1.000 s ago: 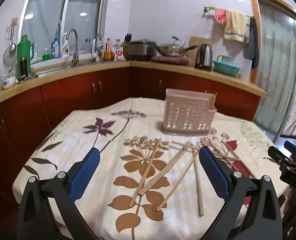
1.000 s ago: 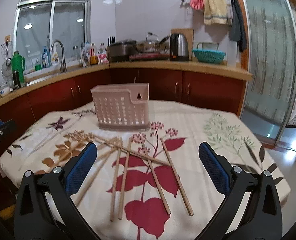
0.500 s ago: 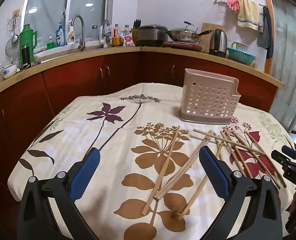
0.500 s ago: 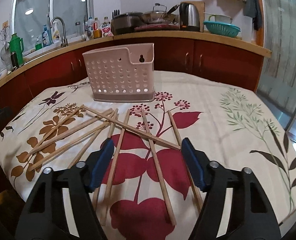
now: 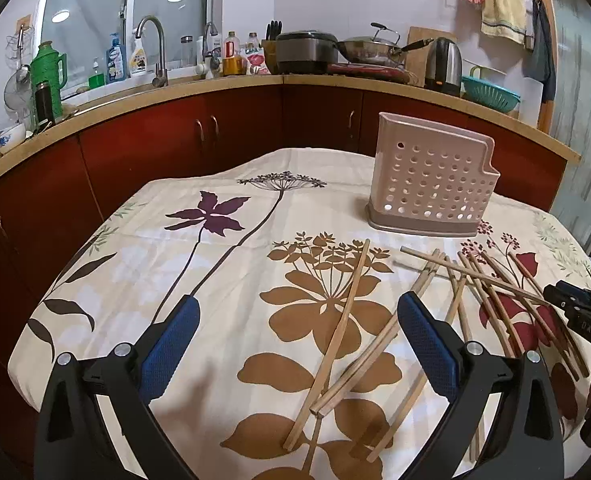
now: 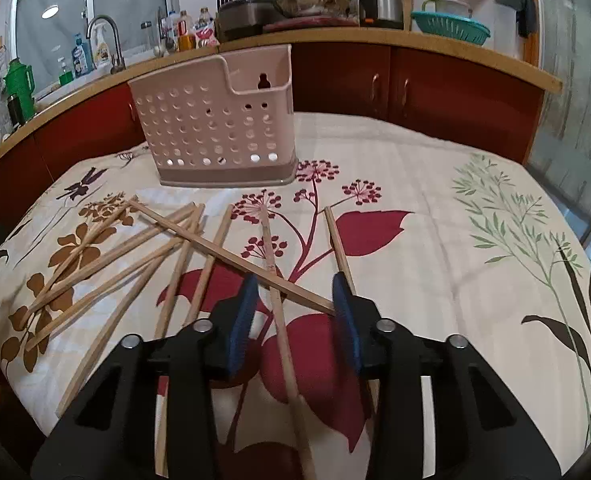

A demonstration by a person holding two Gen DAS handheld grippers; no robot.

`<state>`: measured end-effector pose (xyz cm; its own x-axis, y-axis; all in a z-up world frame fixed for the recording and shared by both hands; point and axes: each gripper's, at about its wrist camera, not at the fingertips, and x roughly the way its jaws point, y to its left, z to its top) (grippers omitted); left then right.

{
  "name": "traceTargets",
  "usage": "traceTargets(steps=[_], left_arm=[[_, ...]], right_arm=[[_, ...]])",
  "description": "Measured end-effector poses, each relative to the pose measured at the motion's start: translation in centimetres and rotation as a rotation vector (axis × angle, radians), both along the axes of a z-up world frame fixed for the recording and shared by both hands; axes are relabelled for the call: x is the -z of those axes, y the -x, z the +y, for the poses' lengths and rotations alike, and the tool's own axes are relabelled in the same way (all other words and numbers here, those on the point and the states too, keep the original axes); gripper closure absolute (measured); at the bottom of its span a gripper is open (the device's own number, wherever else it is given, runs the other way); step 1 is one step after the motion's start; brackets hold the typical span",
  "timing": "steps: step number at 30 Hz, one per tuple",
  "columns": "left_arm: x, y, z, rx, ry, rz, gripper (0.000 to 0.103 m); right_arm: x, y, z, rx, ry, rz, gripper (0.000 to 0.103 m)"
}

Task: Organize utensils
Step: 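Lower the open right tool onto a wooden chopstick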

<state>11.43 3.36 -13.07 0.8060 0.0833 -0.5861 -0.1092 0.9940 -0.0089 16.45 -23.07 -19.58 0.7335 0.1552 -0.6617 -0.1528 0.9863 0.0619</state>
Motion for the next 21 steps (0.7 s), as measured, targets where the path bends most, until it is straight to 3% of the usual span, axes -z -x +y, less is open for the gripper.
traceTargets(steps=[10,17,21], left_arm=[[0.6,-1.3,-0.3,0.001,0.004,0.025,0.007],[0.8,-1.3,-0.4,0.006,0.006,0.030,0.007],[0.8,-1.2,-0.5,0.008,0.010,0.029,0.007]], right_arm=[[1.1,-1.5,0.0,-0.029,0.032,0.076,0.070],[1.3,-0.9,0.3,-0.069,0.031,0.110,0.090],[1.2,-0.9,0.5,-0.086,0.046,0.111,0.091]])
